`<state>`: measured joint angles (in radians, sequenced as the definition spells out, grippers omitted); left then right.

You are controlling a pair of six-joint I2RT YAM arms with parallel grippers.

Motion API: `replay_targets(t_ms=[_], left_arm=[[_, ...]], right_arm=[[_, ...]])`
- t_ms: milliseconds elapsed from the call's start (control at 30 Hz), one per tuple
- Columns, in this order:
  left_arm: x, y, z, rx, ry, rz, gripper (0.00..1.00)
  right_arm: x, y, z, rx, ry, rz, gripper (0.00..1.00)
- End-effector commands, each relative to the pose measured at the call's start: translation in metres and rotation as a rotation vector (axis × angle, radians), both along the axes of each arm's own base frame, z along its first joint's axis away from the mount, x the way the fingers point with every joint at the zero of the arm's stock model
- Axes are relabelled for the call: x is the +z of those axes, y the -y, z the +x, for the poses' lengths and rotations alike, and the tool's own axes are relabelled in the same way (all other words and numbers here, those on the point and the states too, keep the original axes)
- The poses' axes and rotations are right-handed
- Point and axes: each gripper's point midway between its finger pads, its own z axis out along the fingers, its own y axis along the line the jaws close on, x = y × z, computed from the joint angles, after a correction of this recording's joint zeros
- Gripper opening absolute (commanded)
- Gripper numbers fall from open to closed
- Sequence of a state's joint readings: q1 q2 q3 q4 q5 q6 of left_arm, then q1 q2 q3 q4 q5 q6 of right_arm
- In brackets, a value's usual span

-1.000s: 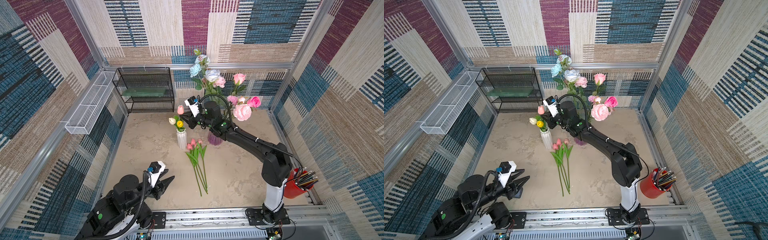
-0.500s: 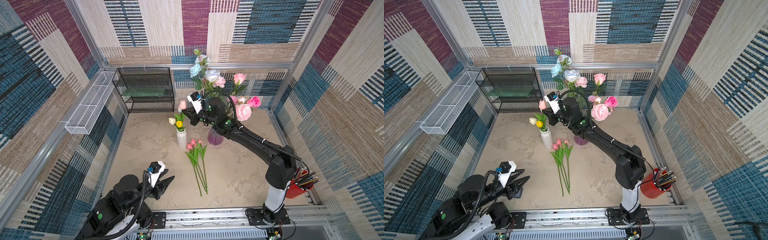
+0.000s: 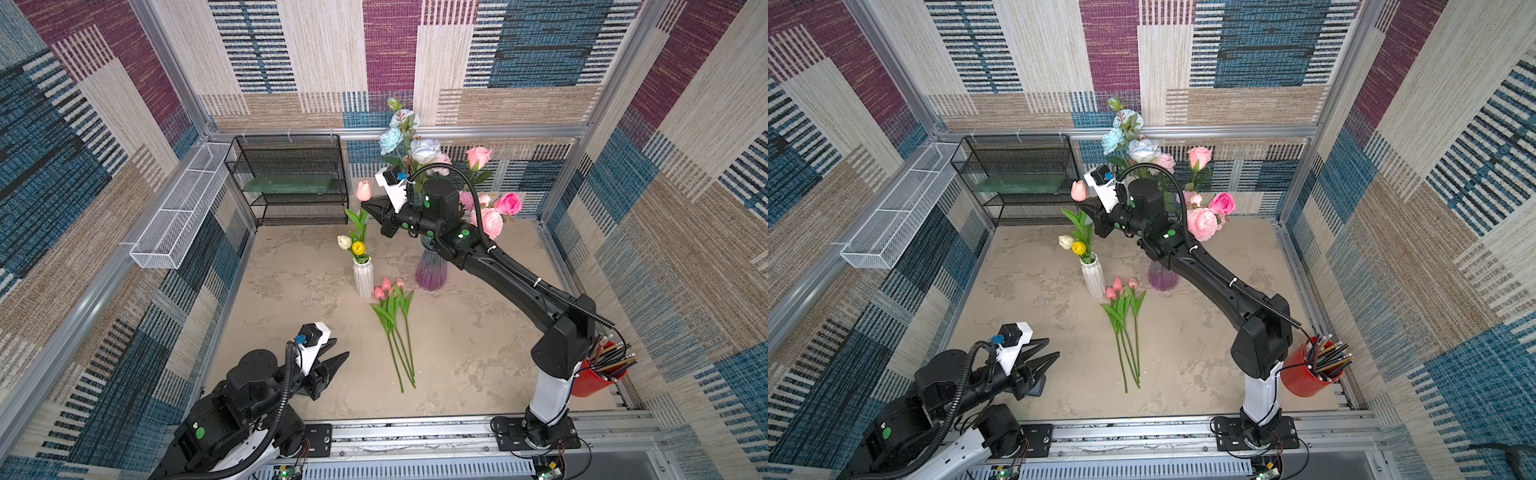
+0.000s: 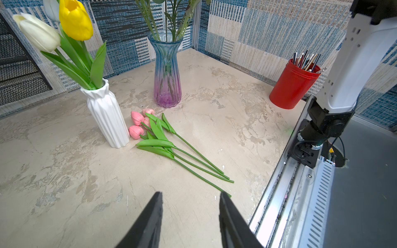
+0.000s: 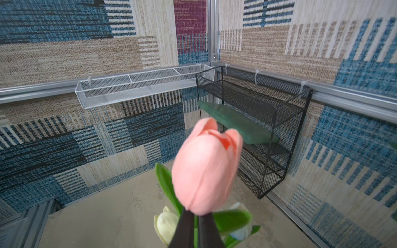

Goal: Pick out pink flowers from the vase
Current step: Pick up the flower from the vase.

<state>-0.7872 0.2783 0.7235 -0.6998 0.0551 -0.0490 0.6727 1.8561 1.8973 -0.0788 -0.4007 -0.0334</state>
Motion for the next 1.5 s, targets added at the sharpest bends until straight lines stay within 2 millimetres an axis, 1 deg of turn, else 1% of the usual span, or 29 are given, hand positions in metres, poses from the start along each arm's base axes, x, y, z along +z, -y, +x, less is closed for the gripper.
replay_targets(t_ms=[0,167,367,433,567,700,800,933,1033,1167,1300,1367,1467], left_arm=[[0.004,-0.001,0.002,0.01,0.019,-0.008,0.45],[0.007,-0.002,0.003,0.015,0.025,-0.01,0.45],[0.013,-0.002,0.005,0.026,0.041,-0.013,0.45],[0.017,-0.002,0.006,0.025,0.047,-0.007,0.45],[0.028,0.001,0.009,0.022,0.068,-0.018,0.45],[0.044,0.006,0.013,0.012,0.096,-0.016,0.5],[0.052,0.012,0.018,0.006,0.101,-0.001,0.52],[0.06,0.024,0.025,-0.019,0.101,0.003,0.55],[0.066,0.034,0.032,-0.032,0.109,-0.002,0.58],[0.073,0.048,0.042,-0.049,0.129,-0.003,0.65],[0.075,0.065,0.052,-0.087,0.123,0.01,0.66],[0.072,0.075,0.058,-0.105,0.116,0.017,0.66],[0.065,0.088,0.066,-0.124,0.1,0.022,0.66]], right_arm=[[0.02,0.004,-0.006,0.0,0.034,0.0,0.0],[0.061,0.015,-0.016,-0.013,0.088,0.029,0.0],[0.114,0.036,-0.042,-0.03,0.181,0.091,0.0],[0.128,0.043,-0.051,-0.042,0.202,0.107,0.0],[0.151,0.061,-0.066,-0.065,0.233,0.134,0.0],[0.163,0.075,-0.083,-0.074,0.246,0.144,0.0],[0.161,0.084,-0.094,-0.079,0.245,0.142,0.0],[0.153,0.096,-0.109,-0.086,0.24,0.151,0.0],[0.142,0.105,-0.12,-0.085,0.22,0.167,0.0],[0.125,0.114,-0.132,-0.078,0.19,0.186,0.0],[0.103,0.116,-0.144,-0.053,0.143,0.201,0.0],[0.091,0.115,-0.15,-0.031,0.113,0.21,0.0],[0.082,0.114,-0.16,-0.009,0.09,0.218,0.0]])
